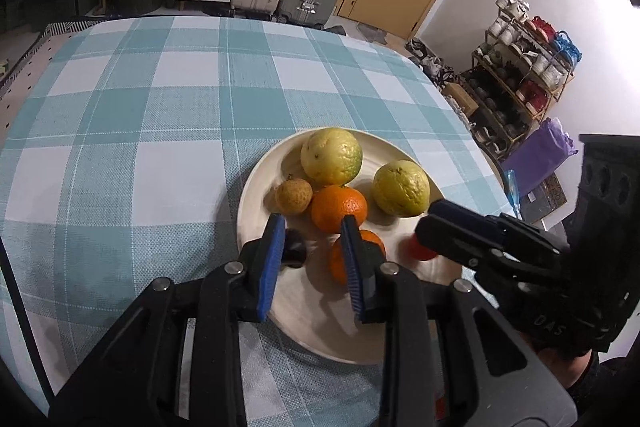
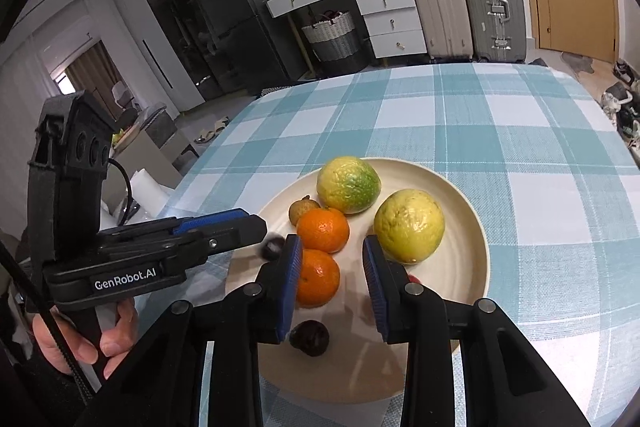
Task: Organize fruits
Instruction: 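Carry both tomatoes to the plate and release the dark tomato from the left gripper, then lower the red cherry tomato onto the plate and open the right gripper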
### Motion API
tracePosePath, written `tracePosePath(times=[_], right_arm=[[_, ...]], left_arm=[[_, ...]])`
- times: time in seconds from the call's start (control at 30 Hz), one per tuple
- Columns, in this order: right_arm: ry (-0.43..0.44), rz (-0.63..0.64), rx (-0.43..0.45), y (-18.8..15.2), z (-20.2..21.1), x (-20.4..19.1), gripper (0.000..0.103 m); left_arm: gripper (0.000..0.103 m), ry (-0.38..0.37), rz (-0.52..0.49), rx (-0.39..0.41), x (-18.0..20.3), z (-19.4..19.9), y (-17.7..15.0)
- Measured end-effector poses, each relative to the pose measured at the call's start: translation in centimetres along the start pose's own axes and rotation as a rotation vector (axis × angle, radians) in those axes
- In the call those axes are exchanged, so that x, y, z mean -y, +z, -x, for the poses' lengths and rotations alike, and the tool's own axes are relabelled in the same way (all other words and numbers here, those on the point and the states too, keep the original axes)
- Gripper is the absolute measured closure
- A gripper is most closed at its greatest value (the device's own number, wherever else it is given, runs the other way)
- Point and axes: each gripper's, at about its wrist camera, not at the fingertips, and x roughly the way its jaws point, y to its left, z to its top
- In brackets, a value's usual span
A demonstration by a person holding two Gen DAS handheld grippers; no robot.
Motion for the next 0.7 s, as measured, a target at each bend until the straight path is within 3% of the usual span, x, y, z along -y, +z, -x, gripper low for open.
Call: tracePosePath(times=[0.13, 0.43, 0.57, 0.7], right_arm=[[0.007, -0.001, 0.031, 0.0, 1.1, 0.1, 0.070], [0.015, -0.024, 0.077, -0.4, 3.3, 0.8, 0.069], [0.032, -0.034, 0.108, -0.6, 4.4, 1.1, 0.056], [0.034, -0.036, 0.130, -0.8, 5.6, 1.2, 0.056]], left_arm=[[0.059, -0.006, -0.003, 0.030, 0.3, 0.8, 0.0], [0.058, -0.002, -0.008, 0.054, 0.7, 2.2, -0.1], [0.058, -0.003, -0.001, 0.064, 0.9, 2.8, -0.1], [0.058, -0.006, 0.001, 0.077, 1.2, 3.5, -0.2]])
